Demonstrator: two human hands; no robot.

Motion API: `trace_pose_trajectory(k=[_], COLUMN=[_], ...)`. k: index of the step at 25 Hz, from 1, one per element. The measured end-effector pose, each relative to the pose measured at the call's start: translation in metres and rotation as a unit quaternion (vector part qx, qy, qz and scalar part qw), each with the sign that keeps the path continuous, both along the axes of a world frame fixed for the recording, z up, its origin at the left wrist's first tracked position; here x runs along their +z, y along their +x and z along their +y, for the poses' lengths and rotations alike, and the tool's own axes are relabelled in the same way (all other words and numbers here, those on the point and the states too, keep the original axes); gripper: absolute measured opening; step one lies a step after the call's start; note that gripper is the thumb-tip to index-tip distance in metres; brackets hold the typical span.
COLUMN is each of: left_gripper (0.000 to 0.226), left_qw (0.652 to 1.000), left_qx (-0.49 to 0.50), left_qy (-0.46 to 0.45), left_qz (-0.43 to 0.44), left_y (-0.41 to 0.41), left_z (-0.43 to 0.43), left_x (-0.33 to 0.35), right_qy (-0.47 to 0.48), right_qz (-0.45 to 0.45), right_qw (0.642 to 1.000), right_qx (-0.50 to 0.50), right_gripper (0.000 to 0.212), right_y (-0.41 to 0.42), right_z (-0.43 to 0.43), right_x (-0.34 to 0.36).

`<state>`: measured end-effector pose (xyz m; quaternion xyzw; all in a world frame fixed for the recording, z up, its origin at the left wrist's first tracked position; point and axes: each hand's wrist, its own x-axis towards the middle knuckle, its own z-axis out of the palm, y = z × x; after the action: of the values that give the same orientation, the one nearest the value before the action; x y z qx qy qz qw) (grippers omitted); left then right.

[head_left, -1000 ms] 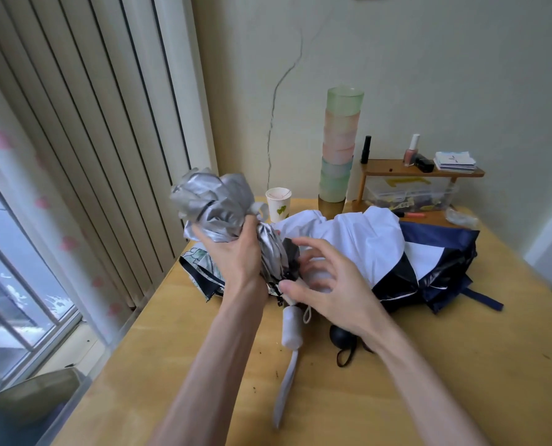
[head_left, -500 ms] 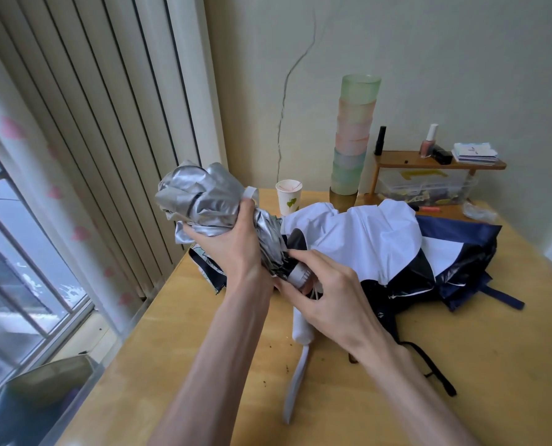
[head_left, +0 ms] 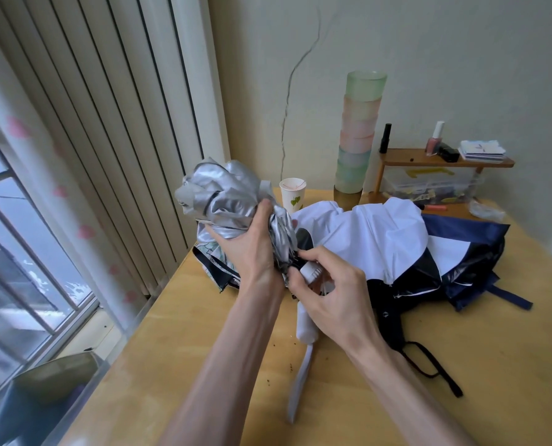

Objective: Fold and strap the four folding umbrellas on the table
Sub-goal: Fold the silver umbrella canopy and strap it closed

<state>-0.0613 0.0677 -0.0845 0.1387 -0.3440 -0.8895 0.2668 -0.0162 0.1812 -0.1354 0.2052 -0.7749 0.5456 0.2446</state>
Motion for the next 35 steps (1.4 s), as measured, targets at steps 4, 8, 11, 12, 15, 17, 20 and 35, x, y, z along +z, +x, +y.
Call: trace_pose_trajectory(k=[4, 8, 11, 12, 15, 17, 20, 35], left_gripper=[0.076, 0.074, 0.072, 0.069, 0.052, 0.035, 0.016, 0.01], left_qw=[0.998, 0.998, 0.996, 0.996, 0.992, 0.99, 0.988, 0.983], left_qx=[0.036, 0.014, -0.019, -0.032, -0.086, -0.105, -0.107, -0.14], left_qy=[-0.044, -0.058, -0.076, -0.082, -0.088, -0.096, -0.11, -0.114], left_qz=[0.016, 0.026, 0.036, 0.035, 0.008, -0.007, -0.002, -0.023], left_y=[-0.006, -0.016, -0.017, -0.017, -0.013, -0.01, -0.003, 0.001], left_z=[-0.006, -0.027, -0.028, -0.027, -0.023, -0.02, -0.016, -0.018], left_x=[-0.004, -0.001, 0.001, 0.001, 0.001, 0.004, 0.01, 0.015], right_qy=[-0.02, -0.038, -0.06, -0.074, -0.103, -0.119, -0.116, -0.1], right_qz=[-0.059, -0.176, -0.167, -0.157, -0.131, -0.151, -0.17, -0.177], right_qw=[0.996, 0.958, 0.961, 0.963, 0.968, 0.965, 0.965, 0.967], right_qx=[0.065, 0.222, 0.213, 0.208, 0.19, 0.176, 0.162, 0.153], right_gripper=[0.023, 0.059, 0.058, 0.055, 0.053, 0.052, 0.046, 0.025], right_y=[0.003, -0.001, -0.003, -0.004, -0.004, -0.003, -0.001, 0.002], right_z=[-0.002, 0.009, 0.01, 0.01, 0.011, 0.013, 0.013, 0.011], right_x=[0.001, 0.013, 0.016, 0.016, 0.019, 0.022, 0.019, 0.032])
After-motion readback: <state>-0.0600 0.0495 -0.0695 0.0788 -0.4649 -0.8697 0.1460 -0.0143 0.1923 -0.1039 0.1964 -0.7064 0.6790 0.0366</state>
